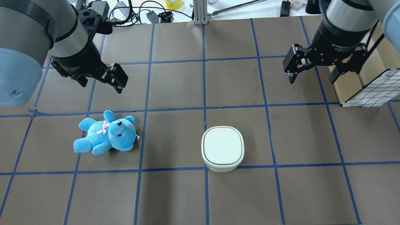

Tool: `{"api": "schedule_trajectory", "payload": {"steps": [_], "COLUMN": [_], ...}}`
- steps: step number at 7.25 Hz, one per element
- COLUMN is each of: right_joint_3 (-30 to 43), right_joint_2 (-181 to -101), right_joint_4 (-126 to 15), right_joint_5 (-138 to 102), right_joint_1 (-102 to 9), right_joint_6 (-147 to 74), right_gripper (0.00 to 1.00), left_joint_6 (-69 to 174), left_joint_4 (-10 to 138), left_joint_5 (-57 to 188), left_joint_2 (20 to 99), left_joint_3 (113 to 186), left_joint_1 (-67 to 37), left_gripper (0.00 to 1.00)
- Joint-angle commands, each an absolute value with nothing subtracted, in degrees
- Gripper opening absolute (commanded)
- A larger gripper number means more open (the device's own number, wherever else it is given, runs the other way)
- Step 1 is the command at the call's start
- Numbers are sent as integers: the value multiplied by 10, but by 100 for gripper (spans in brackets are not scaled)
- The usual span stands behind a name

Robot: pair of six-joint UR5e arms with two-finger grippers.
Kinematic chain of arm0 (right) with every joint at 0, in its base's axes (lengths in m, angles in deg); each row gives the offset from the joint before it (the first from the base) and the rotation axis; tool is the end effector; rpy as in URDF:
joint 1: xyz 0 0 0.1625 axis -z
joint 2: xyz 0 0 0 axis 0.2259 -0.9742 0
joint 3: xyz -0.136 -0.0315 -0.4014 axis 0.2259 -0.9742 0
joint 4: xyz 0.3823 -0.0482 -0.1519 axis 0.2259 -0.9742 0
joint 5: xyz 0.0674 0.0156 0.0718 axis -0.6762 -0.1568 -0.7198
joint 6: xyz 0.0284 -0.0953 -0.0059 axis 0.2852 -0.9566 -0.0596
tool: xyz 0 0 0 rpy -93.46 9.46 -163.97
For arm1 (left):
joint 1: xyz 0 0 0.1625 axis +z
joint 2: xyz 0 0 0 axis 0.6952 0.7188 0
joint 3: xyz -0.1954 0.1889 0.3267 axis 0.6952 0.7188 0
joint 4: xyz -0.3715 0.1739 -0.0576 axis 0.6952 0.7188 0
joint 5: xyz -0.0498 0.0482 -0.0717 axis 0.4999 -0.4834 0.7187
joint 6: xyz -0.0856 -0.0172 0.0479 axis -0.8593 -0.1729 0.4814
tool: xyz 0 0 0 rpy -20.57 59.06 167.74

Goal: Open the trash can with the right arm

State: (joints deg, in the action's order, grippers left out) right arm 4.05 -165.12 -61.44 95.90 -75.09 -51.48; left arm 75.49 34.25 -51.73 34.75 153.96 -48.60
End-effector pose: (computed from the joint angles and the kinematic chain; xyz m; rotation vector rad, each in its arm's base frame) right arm 0.1168 -0.4568 0.5071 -0.1002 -3.1214 -0.0962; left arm -0.1448 -0.4537 0.4903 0.2921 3.0276 -0.0717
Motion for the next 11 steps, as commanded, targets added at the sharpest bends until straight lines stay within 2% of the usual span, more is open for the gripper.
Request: {"api": "schedule_trajectory", "payload": {"steps": [1,11], "right_joint_3": [43,54], "right_joint_2": [-1651,-1654], "right_joint_4": [-616,-615], "right_joint_5": [960,956], "right_joint_1": [-752,-759], "right_joint_6": [-514,-510], "right_gripper": [100,99], "left_joint_6": [755,755], "left_joint_4": [342,342], "left_joint_5": [-517,-517], "left_joint_2": [347,347], "left_joint_3": [1540,1540], "left_joint_1": [-486,-486], "left_gripper": [100,100]}}
